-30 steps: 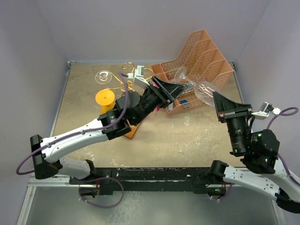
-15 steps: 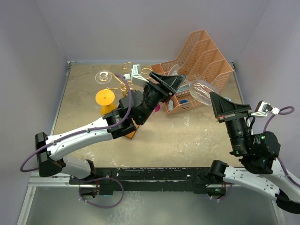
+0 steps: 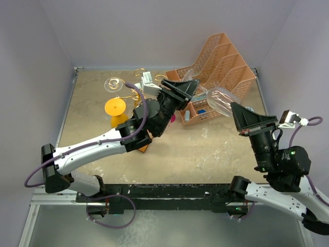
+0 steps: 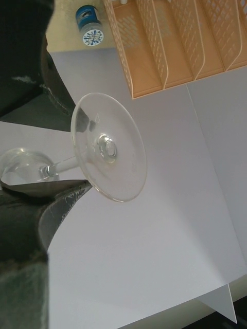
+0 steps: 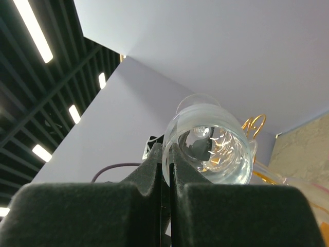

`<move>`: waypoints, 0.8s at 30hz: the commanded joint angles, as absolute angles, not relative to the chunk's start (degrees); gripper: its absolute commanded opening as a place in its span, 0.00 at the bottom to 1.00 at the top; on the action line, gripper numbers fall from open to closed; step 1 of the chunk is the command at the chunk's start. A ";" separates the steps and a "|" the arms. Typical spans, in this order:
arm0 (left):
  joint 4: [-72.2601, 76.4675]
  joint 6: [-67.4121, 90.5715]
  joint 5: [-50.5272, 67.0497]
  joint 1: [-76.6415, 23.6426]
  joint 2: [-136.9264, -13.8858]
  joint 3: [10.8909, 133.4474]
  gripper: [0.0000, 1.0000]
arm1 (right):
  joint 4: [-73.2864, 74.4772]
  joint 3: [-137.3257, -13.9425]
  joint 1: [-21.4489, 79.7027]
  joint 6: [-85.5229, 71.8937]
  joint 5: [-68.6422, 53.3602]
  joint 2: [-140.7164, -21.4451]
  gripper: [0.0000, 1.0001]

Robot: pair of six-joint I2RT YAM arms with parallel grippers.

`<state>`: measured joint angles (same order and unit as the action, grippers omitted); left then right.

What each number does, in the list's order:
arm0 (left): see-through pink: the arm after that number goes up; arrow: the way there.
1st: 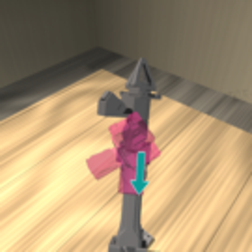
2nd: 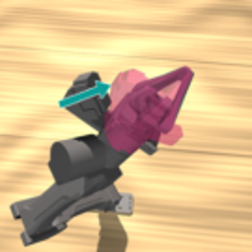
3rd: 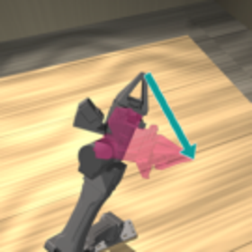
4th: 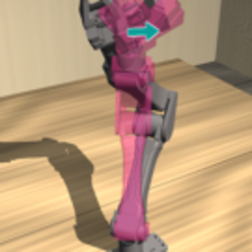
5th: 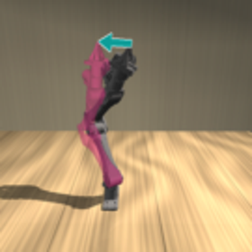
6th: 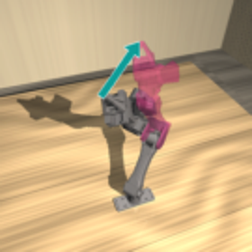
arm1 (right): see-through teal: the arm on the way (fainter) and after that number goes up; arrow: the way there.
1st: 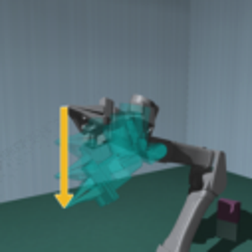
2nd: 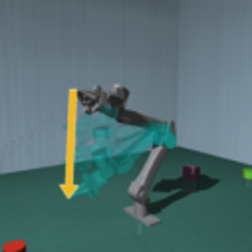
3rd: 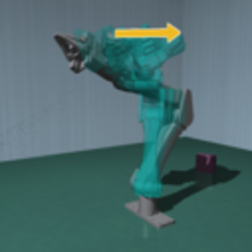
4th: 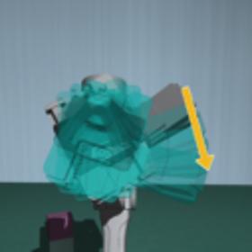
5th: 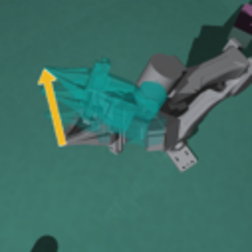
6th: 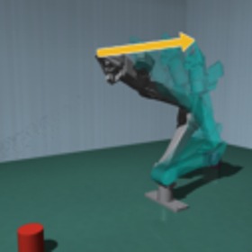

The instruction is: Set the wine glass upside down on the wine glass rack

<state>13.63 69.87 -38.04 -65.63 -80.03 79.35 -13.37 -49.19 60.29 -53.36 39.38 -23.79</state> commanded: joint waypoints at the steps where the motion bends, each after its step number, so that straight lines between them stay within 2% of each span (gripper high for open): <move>1: 17.76 70.27 -39.44 -65.74 -81.14 83.07 0.35 | -17.38 -49.50 60.20 -55.64 35.89 -22.73 0.00; 7: 19.46 70.25 -40.53 -65.74 -81.74 83.56 0.20 | -15.17 -49.15 60.19 -57.52 33.77 -21.84 0.00; 8: 19.84 70.00 -40.73 -65.74 -81.76 83.58 0.15 | -14.67 -49.13 60.19 -57.95 33.25 -21.62 0.00; 10: 20.83 68.81 -40.94 -65.74 -81.74 83.68 0.00 | -13.41 -49.00 60.18 -58.76 32.38 -21.22 0.00; 19: 23.97 61.80 -40.03 -65.74 -81.15 83.83 0.00 | -6.77 -47.27 60.21 -62.70 32.56 -17.76 0.01; 21: 24.49 60.50 -39.82 -65.74 -80.76 83.64 0.00 | -5.84 -47.21 60.16 -63.02 32.96 -17.35 0.20; 22: 24.66 59.76 -39.77 -65.74 -80.55 83.52 0.00 | -4.96 -47.60 60.20 -63.05 33.11 -17.24 0.31; 23: 24.81 58.38 -39.69 -65.74 -80.21 83.44 0.00 | -3.69 -48.04 60.20 -63.16 33.21 -17.23 0.47; 24: 24.87 57.31 -39.67 -65.74 -79.88 83.27 0.00 | -1.07 -48.64 60.20 -63.45 33.47 -17.27 0.55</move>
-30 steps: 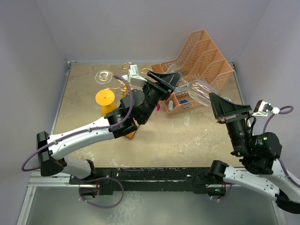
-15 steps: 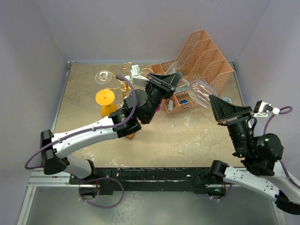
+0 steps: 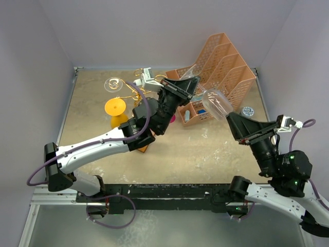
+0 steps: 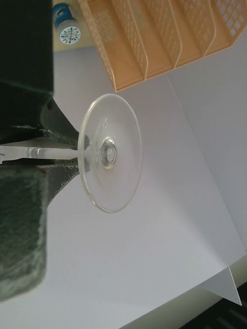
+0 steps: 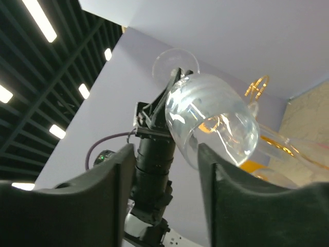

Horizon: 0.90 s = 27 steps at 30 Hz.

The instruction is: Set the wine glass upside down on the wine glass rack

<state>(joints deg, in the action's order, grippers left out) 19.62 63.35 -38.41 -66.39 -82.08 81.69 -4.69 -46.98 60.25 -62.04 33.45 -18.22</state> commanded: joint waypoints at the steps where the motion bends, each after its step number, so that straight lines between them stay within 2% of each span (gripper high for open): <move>1: 24.92 56.06 -39.53 -65.73 -79.48 83.16 0.00 | 1.24 -49.28 60.21 -63.53 33.83 -17.31 0.62; 4: 24.33 51.29 -39.19 -65.74 -77.93 82.89 0.00 | 8.63 -51.07 60.16 -63.12 33.77 -17.16 0.73; 7: 23.03 45.77 -37.41 -65.74 -76.28 82.63 0.00 | 13.58 -51.43 60.18 -60.89 31.03 -16.53 0.78; 16: 13.88 30.99 -28.22 -65.74 -71.24 82.68 0.00 | 24.31 -64.03 60.21 -42.87 26.89 -23.81 0.79; 21: 8.93 24.99 -18.29 -65.74 -69.79 82.82 0.00 | 21.28 -67.35 60.20 -32.98 18.16 -30.11 0.78; 27: 7.26 22.92 -6.23 -65.74 -67.31 80.43 0.00 | 15.56 -68.93 60.19 -26.94 13.19 -36.28 0.77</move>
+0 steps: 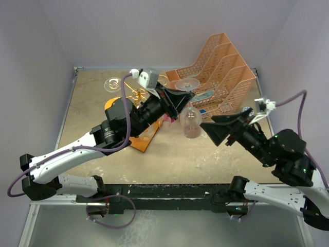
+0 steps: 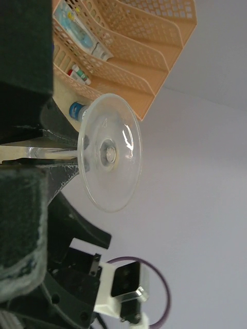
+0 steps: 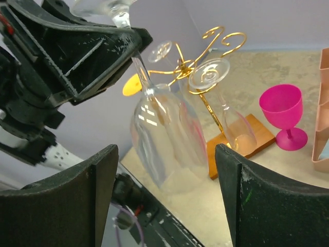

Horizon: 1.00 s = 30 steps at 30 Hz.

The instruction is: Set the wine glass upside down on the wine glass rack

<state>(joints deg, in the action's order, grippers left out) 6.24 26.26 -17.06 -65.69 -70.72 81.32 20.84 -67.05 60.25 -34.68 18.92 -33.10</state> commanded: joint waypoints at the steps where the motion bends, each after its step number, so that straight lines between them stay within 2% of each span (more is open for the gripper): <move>1: 7.18 22.86 -4.67 -65.74 -66.98 79.95 0.00 | 14.18 -68.99 60.16 -26.10 12.47 -36.82 0.76; 7: 6.83 23.10 0.68 -65.74 -65.14 77.74 0.00 | 8.26 -68.23 60.20 -23.82 8.37 -39.60 0.71; 13: 6.51 23.36 3.20 -65.74 -64.24 77.33 0.00 | 6.59 -67.66 60.20 -23.19 6.52 -41.97 0.58; 23: 7.15 24.85 7.34 -65.73 -63.85 76.64 0.00 | 5.42 -67.05 60.14 -23.82 5.32 -44.29 0.45; 27: 7.67 25.84 8.58 -65.74 -63.64 76.28 0.00 | 5.62 -67.11 60.20 -23.91 4.97 -45.07 0.36; 30: 8.06 26.74 9.00 -65.74 -63.62 75.98 0.00 | 4.73 -66.68 60.21 -23.49 4.19 -45.25 0.24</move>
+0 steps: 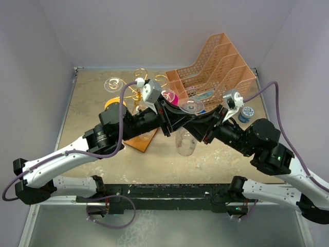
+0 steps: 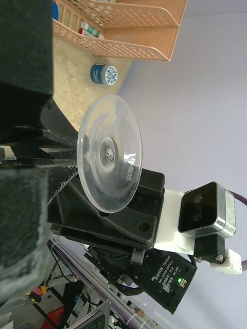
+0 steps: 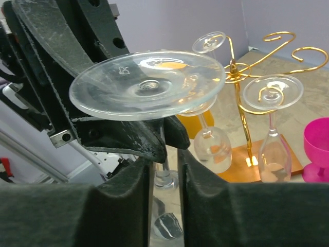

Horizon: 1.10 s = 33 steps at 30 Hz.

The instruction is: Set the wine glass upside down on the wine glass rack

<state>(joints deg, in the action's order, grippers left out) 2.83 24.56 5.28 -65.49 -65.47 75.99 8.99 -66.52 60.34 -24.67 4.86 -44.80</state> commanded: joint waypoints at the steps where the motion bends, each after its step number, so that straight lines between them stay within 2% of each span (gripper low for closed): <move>1: 8.16 27.13 8.98 -65.74 -63.60 76.00 0.00 | 4.48 -66.50 60.21 -23.32 4.06 -45.14 0.18; 4: 7.97 28.43 8.64 -65.74 -63.50 75.95 0.01 | 3.94 -66.15 60.16 -22.70 4.82 -44.89 0.00; 9: 5.34 32.27 4.42 -65.74 -61.95 74.79 0.31 | 3.65 -65.37 60.20 -19.52 11.04 -43.12 0.00; 14: 3.47 42.11 -1.74 -65.72 -58.80 71.31 0.46 | 3.63 -64.51 60.14 -12.31 13.28 -42.20 0.00; 18: 4.97 51.91 -5.15 -65.74 -56.50 68.95 0.50 | 0.76 -62.84 60.20 -4.76 15.13 -41.57 0.00; 24: 3.86 67.94 -13.15 -65.74 -55.58 68.37 0.50 | -5.82 -59.74 60.20 3.24 12.18 -40.00 0.00; 33: 2.23 75.23 -11.84 -65.74 -58.82 71.30 0.50 | -9.90 -57.37 60.19 9.53 6.72 -40.07 0.00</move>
